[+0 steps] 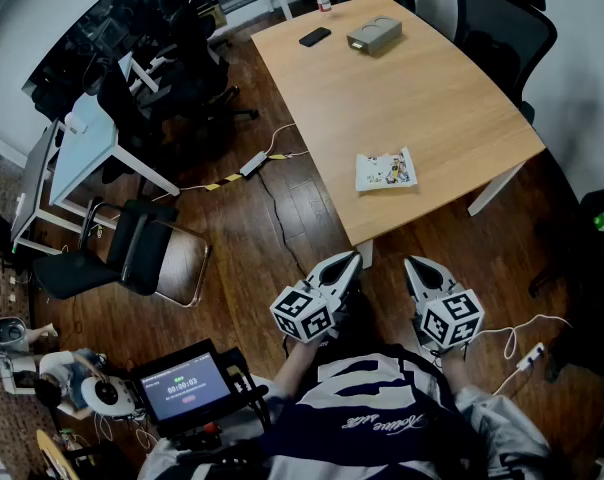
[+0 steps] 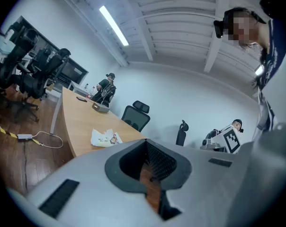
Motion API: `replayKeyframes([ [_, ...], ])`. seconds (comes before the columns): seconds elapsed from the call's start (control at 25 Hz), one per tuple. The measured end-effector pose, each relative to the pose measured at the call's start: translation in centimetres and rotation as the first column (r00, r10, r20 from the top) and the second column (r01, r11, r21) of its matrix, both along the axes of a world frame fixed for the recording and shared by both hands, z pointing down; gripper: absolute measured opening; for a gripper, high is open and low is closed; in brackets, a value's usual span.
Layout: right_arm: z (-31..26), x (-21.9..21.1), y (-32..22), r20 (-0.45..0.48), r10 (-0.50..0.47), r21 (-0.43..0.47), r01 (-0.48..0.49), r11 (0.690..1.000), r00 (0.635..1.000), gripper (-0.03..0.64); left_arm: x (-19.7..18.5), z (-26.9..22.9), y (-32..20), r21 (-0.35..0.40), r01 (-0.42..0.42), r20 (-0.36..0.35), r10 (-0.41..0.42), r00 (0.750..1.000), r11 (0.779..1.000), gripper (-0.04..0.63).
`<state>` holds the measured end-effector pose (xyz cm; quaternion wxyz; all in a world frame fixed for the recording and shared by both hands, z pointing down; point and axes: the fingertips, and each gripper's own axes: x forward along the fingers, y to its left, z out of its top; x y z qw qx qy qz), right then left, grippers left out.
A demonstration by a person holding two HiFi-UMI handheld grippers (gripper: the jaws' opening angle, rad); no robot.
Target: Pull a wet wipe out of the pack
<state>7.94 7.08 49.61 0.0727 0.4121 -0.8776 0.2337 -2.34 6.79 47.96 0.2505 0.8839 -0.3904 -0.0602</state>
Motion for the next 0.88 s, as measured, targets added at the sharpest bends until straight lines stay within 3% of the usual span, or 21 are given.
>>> replayKeyframes([
  [0.24, -1.0, -3.1, -9.0, 0.029, 0.024, -0.003, -0.024, 1.0, 0.999, -0.005, -3.3, -0.2, -9.8, -0.004, -0.04, 0.018, 0.04, 0.999, 0.999, 0.003],
  [0.48, -0.3, -5.1, -15.3, 0.02, 0.102, -0.04, -0.101, 0.994, 0.995, -0.005, -6.1, 1.9, -16.9, -0.061, -0.106, 0.022, 0.107, 0.994, 0.992, 0.003],
  [0.72, 0.8, -5.2, -18.3, -0.003, 0.179, -0.093, -0.178, 0.98, 0.984, -0.005, -7.2, 5.2, -22.6, -0.144, -0.146, 0.025, 0.151, 0.988, 0.979, 0.003],
  [0.88, 1.8, -3.9, -18.7, -0.043, 0.214, -0.132, -0.218, 0.967, 0.976, -0.005, -6.2, 7.4, -23.6, -0.211, -0.184, 0.035, 0.196, 0.98, 0.96, 0.003],
])
